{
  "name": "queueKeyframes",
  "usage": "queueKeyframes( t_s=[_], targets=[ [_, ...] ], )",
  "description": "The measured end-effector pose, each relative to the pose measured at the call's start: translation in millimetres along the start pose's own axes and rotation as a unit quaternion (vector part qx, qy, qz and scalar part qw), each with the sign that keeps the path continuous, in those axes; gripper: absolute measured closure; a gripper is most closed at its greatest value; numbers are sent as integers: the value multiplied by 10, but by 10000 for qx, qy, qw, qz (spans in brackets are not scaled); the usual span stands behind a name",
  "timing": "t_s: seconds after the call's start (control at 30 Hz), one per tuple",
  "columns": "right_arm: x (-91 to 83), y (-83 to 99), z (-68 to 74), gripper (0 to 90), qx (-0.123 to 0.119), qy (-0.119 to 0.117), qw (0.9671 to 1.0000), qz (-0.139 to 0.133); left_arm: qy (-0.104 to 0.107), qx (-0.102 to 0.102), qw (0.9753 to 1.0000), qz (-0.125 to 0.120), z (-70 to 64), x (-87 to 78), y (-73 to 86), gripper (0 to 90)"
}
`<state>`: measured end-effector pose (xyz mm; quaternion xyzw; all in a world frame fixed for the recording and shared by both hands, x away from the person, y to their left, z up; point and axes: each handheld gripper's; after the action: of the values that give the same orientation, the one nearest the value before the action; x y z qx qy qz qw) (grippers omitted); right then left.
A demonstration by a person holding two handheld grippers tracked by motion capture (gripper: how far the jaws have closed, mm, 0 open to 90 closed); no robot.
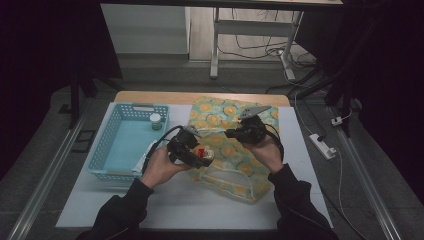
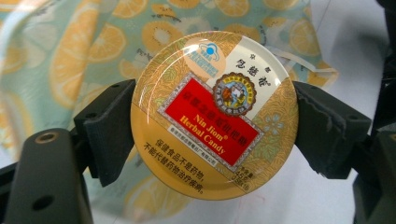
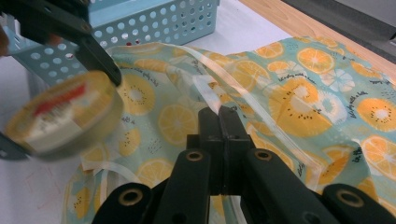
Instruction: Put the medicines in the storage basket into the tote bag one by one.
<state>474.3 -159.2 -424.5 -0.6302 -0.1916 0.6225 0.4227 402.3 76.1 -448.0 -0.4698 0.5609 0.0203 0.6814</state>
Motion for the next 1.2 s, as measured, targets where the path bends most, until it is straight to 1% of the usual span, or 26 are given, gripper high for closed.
queueKeyframes(
  t_s=[0.2, 0.43, 0.6, 0.83, 0.97, 1.07, 1.2],
  targets=[
    [-3, -5, 6, 900, -18, 8, 10000, -5, -6, -99, 9999, 98, 47, 173, -55, 203],
    [-4, -14, 20, 900, -48, 3, 10000, -22, -22, -81, 9998, 153, 59, 297, -155, 203],
    [14, -17, 36, 900, -79, -13, 10000, 4, -35, -55, 9999, 145, 51, 378, -234, 203],
    [27, -19, 49, 900, -83, -43, 10000, 10, -43, -110, 9997, 211, 68, 522, -306, 203],
    [25, -25, 63, 900, -93, -50, 9999, 2, -159, -173, 9995, 231, 92, 598, -334, 203],
    [31, -25, 68, 900, -99, -62, 9999, 7, -184, -229, 9993, 222, 119, 635, -353, 203],
    [48, -20, 68, 900, -96, -68, 9999, 23, -313, -272, 9989, 234, 153, 708, -369, 203]
  ],
)
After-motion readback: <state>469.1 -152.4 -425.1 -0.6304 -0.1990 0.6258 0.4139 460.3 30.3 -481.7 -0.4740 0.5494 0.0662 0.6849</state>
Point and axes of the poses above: each handheld gripper's, and its own axes: x roughly forward along the jaws, y roughly out of its underside, z roughly to its left, and after that the axes turned 10 degrees about -y, right-handed
